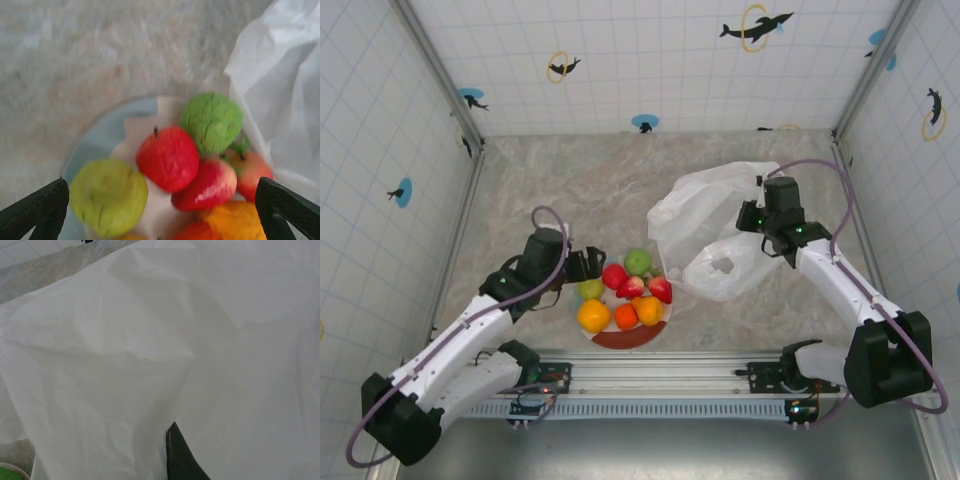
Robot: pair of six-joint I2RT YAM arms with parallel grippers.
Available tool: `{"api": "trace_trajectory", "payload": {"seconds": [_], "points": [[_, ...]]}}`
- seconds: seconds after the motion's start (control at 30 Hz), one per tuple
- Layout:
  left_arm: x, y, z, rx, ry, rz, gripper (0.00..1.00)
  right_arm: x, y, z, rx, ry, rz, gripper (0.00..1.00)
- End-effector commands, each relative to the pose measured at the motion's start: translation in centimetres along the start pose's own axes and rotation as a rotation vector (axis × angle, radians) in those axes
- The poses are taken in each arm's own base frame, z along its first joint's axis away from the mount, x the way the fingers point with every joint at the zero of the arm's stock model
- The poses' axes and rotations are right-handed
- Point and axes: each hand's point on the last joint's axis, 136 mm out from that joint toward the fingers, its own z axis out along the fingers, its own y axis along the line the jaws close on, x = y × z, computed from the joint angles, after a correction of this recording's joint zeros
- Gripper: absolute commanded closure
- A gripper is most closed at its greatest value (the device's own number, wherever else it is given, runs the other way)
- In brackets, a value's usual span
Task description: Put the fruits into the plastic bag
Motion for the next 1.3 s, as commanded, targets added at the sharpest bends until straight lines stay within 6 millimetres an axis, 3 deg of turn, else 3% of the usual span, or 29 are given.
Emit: {"api": "trace_trajectory", "payload": {"seconds": [0.0, 0.23, 0.53, 0.7, 0.97, 1.27], "points": [[5.2, 1.6, -0.8, -0.064, 0.193, -0.085, 0.02, -0.8, 0.3, 0.2, -0.017, -0.025, -0.008, 1.00], [9.2, 2.2, -0.6, -0.058, 0.344, -0.078, 0.02, -1.0, 0.3, 0.0, -0.022, -0.031, -0.011, 1.00], [11.0, 1.4, 0.7, 0.010, 0.420, -0.044, 0.02, -1.0, -0.3, -0.2, -0.015, -0.036, 0.002, 1.00], [11.5, 2.4, 1.3, -0.039, 0.438, -0.024, 0.03, -1.1, -0.6, -0.2, -0.011, -0.037, 0.005, 1.00], [11.8, 2.2, 2.7, -0.020, 0.446, -0.015, 0.05, -0.8, -0.8, 0.0, -0.010, -0.027, 0.008, 1.00], [11.4, 3.3, 2.7, -0.084, 0.427, 0.013, 0.25, -0.9, -0.8, 0.0, -0.011, -0.027, 0.010, 1.00]]}}
